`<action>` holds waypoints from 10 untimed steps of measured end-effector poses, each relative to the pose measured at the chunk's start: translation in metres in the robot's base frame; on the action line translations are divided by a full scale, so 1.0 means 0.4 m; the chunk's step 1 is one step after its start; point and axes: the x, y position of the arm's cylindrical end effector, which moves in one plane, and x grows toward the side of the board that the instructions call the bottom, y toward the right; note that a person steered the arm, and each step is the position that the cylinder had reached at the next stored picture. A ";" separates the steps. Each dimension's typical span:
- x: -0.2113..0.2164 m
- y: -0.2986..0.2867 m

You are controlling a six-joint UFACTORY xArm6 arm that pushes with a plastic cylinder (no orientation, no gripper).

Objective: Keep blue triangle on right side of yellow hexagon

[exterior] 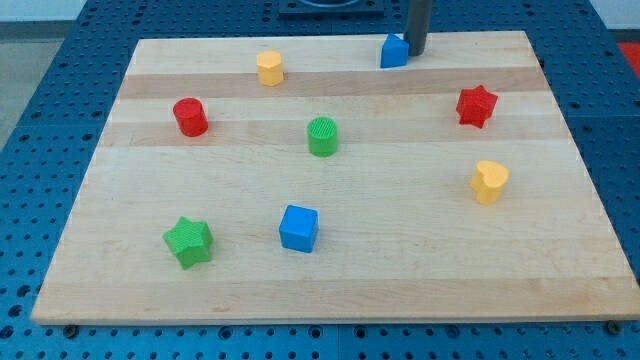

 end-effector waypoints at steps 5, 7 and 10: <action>0.031 -0.228; 0.031 -0.230; 0.034 -0.372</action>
